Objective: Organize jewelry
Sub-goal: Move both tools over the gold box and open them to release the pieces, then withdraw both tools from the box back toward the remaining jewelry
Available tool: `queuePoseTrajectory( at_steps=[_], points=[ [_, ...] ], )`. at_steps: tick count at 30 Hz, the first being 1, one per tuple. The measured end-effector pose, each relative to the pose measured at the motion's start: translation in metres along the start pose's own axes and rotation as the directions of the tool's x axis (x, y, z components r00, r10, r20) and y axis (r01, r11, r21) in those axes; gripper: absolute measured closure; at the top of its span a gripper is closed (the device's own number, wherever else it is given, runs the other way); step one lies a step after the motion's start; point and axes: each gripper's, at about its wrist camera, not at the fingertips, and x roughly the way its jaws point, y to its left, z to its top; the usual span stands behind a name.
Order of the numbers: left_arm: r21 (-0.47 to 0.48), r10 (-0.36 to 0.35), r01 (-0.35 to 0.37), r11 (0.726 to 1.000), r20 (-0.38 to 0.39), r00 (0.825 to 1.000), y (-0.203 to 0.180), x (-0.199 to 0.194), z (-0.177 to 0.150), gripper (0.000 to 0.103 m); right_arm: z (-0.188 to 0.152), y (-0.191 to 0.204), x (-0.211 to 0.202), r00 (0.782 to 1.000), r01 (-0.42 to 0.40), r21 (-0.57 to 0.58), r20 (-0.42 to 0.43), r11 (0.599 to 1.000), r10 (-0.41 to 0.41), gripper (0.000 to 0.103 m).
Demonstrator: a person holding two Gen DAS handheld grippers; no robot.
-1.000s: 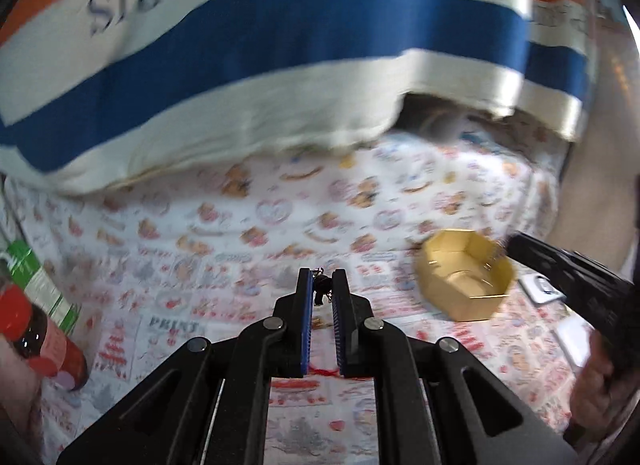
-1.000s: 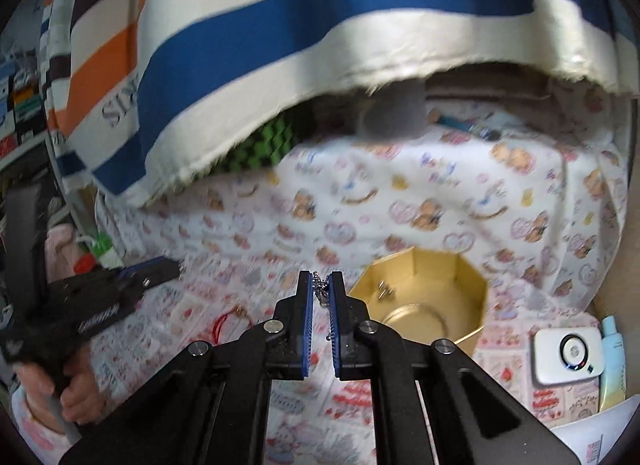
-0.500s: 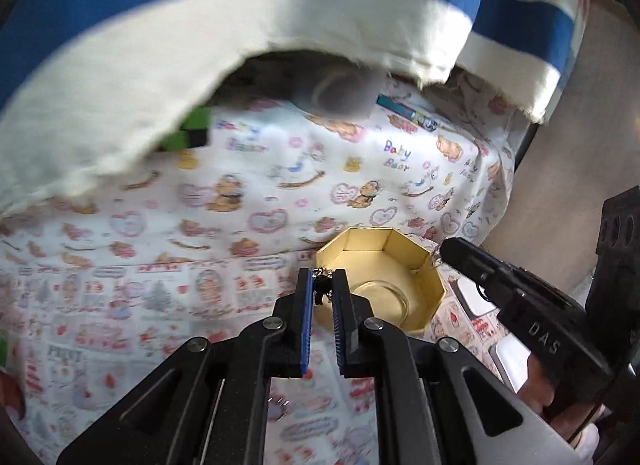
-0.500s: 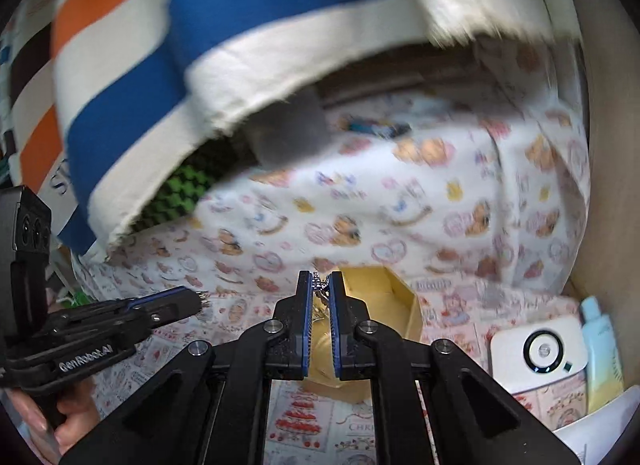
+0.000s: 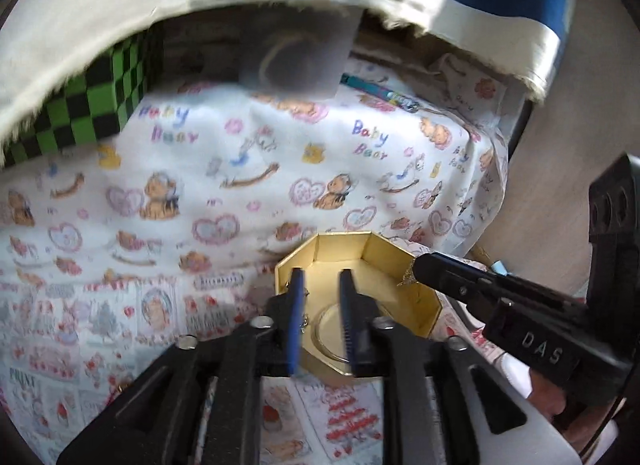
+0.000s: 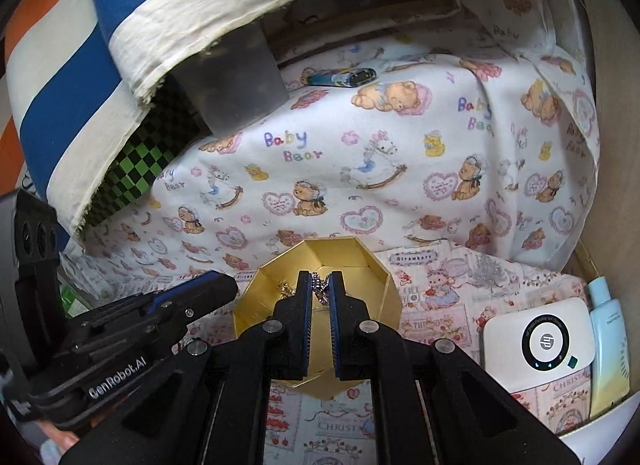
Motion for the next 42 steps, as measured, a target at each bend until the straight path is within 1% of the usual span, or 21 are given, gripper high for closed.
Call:
queuePoseTrajectory(
  at_steps=[1, 4, 9, 11, 12, 15, 18, 19, 21, 22, 24, 27, 28, 30, 31, 32, 33, 35, 36, 40, 42],
  points=[
    [-0.004, 0.021, -0.021, 1.0, 0.014, 1.0, 0.001, -0.002, 0.001, 0.07, 0.001, 0.0, 0.0, 1.0, 0.0, 0.0, -0.001, 1.0, 0.0, 0.094],
    [-0.031, 0.042, -0.041, 0.999, 0.038, 0.998, 0.011, -0.012, 0.005, 0.066, 0.0, 0.001, 0.0, 1.0, 0.013, -0.005, 0.001, 1.0, -0.013, 0.094],
    [-0.016, 0.107, -0.106, 0.994, 0.099, 0.989, 0.028, -0.047, 0.001, 0.047, 0.0, 0.013, -0.008, 0.999, 0.028, -0.053, 0.026, 0.998, -0.027, 0.092],
    [-0.003, 0.137, -0.138, 0.99, 0.115, 0.984, 0.036, -0.063, -0.002, 0.038, 0.001, 0.016, -0.013, 0.999, 0.024, -0.058, 0.042, 0.998, -0.022, 0.087],
    [0.006, 0.152, -0.154, 0.988, 0.131, 0.98, 0.04, -0.072, -0.004, 0.036, 0.001, 0.017, -0.016, 0.999, 0.016, -0.057, 0.051, 0.998, -0.013, 0.086],
    [0.004, 0.213, -0.217, 0.976, 0.183, 0.96, 0.055, -0.101, -0.011, 0.022, 0.001, 0.021, -0.025, 0.997, 0.009, -0.062, 0.083, 0.998, -0.004, 0.081],
    [-0.01, 0.253, -0.257, 0.966, 0.22, 0.942, 0.069, -0.119, -0.02, 0.014, -0.001, 0.029, -0.032, 0.992, 0.033, -0.079, 0.126, 0.996, -0.023, 0.075],
    [-0.015, 0.271, -0.275, 0.961, 0.23, 0.935, 0.074, -0.124, -0.024, 0.011, -0.003, 0.034, -0.036, 0.988, 0.051, -0.095, 0.151, 0.994, -0.036, 0.07],
    [-0.011, 0.289, -0.295, 0.955, 0.245, 0.925, 0.081, -0.127, -0.032, 0.01, -0.005, 0.043, -0.039, 0.981, 0.082, -0.132, 0.188, 0.988, -0.056, 0.057],
    [-0.017, 0.286, -0.29, 0.957, 0.247, 0.926, 0.086, -0.126, -0.036, 0.01, -0.007, 0.048, -0.041, 0.976, 0.098, -0.155, 0.21, 0.983, -0.065, 0.046],
    [-0.051, 0.268, -0.263, 0.963, 0.225, 0.937, 0.098, -0.119, -0.044, 0.01, -0.01, 0.056, -0.043, 0.969, 0.118, -0.188, 0.236, 0.975, -0.072, 0.044],
    [-0.109, 0.258, -0.243, 0.964, 0.144, 0.956, 0.118, -0.101, -0.05, 0.01, -0.012, 0.059, -0.04, 0.975, 0.099, -0.182, 0.216, 0.978, -0.058, 0.039],
    [-0.126, 0.26, -0.244, 0.961, 0.129, 0.957, 0.123, -0.096, -0.052, 0.01, -0.013, 0.059, -0.038, 0.977, 0.091, -0.174, 0.206, 0.981, -0.054, 0.036],
    [-0.192, 0.3, -0.277, 0.942, 0.104, 0.948, 0.138, -0.086, -0.058, 0.01, -0.014, 0.06, -0.035, 0.978, 0.104, -0.172, 0.199, 0.979, -0.069, 0.033],
    [-0.227, 0.328, -0.308, 0.924, 0.056, 0.943, 0.147, -0.079, -0.06, 0.01, -0.014, 0.061, -0.034, 0.975, 0.129, -0.176, 0.2, 0.976, -0.092, 0.032],
    [-0.25, 0.325, -0.311, 0.917, 0.019, 0.945, 0.152, -0.074, -0.062, 0.01, -0.015, 0.062, -0.034, 0.971, 0.155, -0.177, 0.21, 0.972, -0.117, 0.031],
    [-0.281, 0.298, -0.286, 0.916, 0.001, 0.954, 0.159, -0.075, -0.064, 0.01, -0.016, 0.062, -0.034, 0.968, 0.167, -0.176, 0.219, 0.97, -0.126, 0.029],
    [-0.358, 0.238, -0.221, 0.907, 0.002, 0.971, 0.17, -0.079, -0.066, 0.01, -0.017, 0.062, -0.035, 0.963, 0.181, -0.175, 0.232, 0.968, -0.138, 0.018],
    [-0.374, 0.227, -0.21, 0.903, 0.001, 0.974, 0.173, -0.081, -0.067, 0.01, -0.018, 0.063, -0.035, 0.962, 0.183, -0.177, 0.236, 0.967, -0.138, 0.015],
    [-0.345, 0.284, -0.27, 0.899, -0.012, 0.959, 0.172, -0.081, -0.068, 0.01, -0.023, 0.072, -0.033, 0.943, 0.258, -0.213, 0.267, 0.942, -0.198, 0.015],
    [-0.338, 0.286, -0.28, 0.899, -0.033, 0.958, 0.173, -0.076, -0.068, 0.01, -0.027, 0.079, -0.035, 0.929, 0.293, -0.237, 0.301, 0.926, -0.217, 0.015]
  ],
)
